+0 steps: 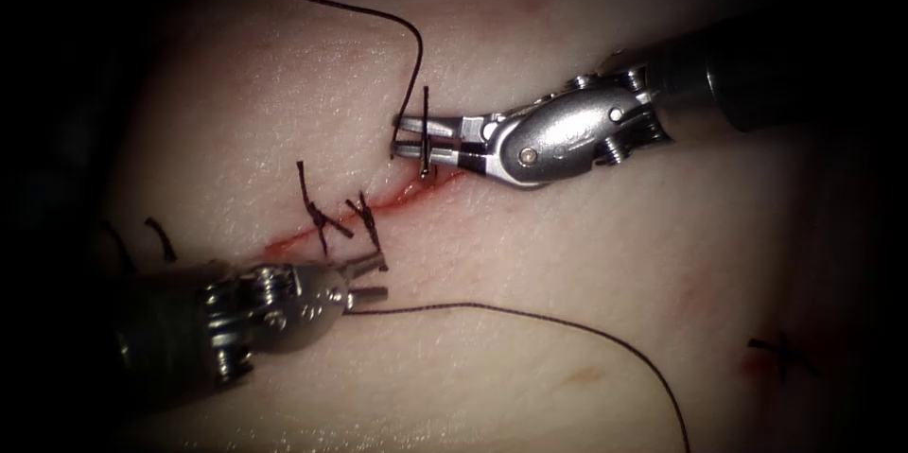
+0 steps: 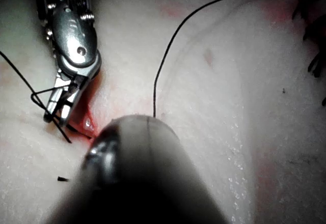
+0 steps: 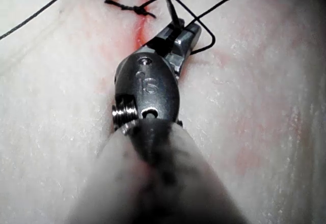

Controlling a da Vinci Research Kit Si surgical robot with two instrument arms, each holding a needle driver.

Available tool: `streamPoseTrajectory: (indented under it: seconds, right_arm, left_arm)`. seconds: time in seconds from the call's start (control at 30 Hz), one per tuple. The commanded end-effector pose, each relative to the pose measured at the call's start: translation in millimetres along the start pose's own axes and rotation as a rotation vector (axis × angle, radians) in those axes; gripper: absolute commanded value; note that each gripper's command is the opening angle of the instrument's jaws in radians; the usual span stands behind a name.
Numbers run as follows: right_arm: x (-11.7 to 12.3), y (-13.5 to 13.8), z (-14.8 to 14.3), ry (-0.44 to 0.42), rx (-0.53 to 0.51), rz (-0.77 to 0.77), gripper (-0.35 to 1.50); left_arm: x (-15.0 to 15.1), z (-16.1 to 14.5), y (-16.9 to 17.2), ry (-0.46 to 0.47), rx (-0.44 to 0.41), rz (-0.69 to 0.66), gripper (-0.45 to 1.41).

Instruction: Wound Closure

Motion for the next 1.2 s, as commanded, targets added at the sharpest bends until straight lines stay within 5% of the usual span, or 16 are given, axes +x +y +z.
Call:
streamPoseTrajectory:
  seconds: [0.03, 1.2]
  right_arm:
    - [-0.2, -0.2, 1.0, 0.001, -0.001, 0.008, -0.35]
    - [1.2, 1.3, 2.0, 0.021, -0.016, 0.235, -0.35]
  left_arm:
    - [0.4, 1.0, 0.0, 0.004, 0.001, -0.002, 0.24]
    - [0.7, 3.7, 1.1, 0.062, 0.032, 0.009, 0.17]
